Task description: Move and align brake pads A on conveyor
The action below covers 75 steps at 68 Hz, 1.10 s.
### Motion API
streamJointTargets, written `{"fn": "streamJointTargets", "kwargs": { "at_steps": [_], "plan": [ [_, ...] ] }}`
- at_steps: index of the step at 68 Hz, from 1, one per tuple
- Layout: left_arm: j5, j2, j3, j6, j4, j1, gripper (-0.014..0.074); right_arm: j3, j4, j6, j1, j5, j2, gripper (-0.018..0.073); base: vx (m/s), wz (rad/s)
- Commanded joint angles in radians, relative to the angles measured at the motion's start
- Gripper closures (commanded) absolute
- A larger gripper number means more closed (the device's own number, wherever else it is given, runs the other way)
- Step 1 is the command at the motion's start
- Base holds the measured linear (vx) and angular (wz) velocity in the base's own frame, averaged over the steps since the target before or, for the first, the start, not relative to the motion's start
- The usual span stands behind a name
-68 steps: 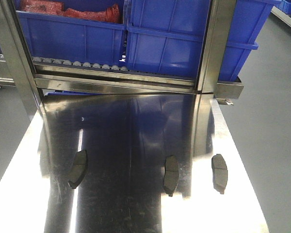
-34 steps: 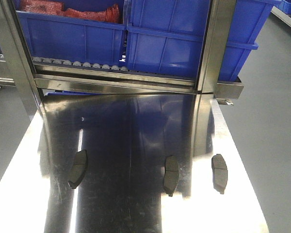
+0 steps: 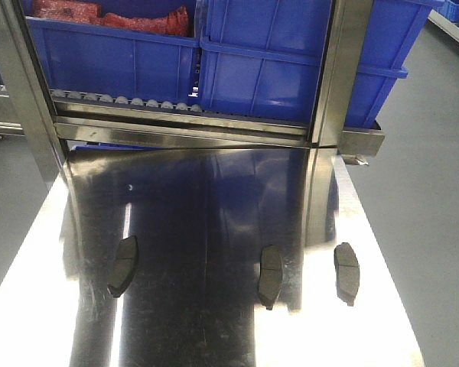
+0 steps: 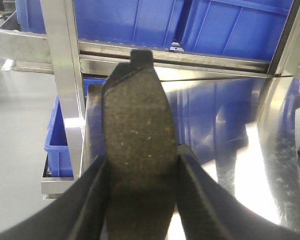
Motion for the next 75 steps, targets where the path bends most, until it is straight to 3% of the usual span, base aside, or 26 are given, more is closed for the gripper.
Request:
{"fn": "streamJointTargets", "kwargs": {
  "at_steps": [1, 13, 34, 51, 75],
  "plan": [
    [-0.093, 0.011, -0.026, -0.002, -0.008, -0.003, 0.0602, -0.117, 0.005, 0.004, -0.007, -0.056, 0.099, 0.0571, 0.00, 0.00],
    [-0.093, 0.011, -0.026, -0.002, -0.008, -0.003, 0.0602, -0.346, 0.030, -0.001, -0.007, 0.133, 0.401, 0.0571, 0.00, 0.00],
    [-0.093, 0.011, -0.026, -0.002, -0.008, -0.003, 0.0602, -0.645, 0.053, -0.001, -0.007, 0.626, 0.849, 0.0571, 0.00, 0.00],
    [-0.093, 0.011, -0.026, -0.002, -0.008, -0.003, 0.0602, -0.663, 0.064, 0.003, -0.007, 0.656, 0.986, 0.0568, 0.00, 0.00],
    [-0.093, 0.011, -0.026, -0.002, -0.008, -0.003, 0.0602, -0.663, 0.063, 0.004, -0.007, 0.682, 0.997, 0.0549, 0.00, 0.00]
  ]
}}
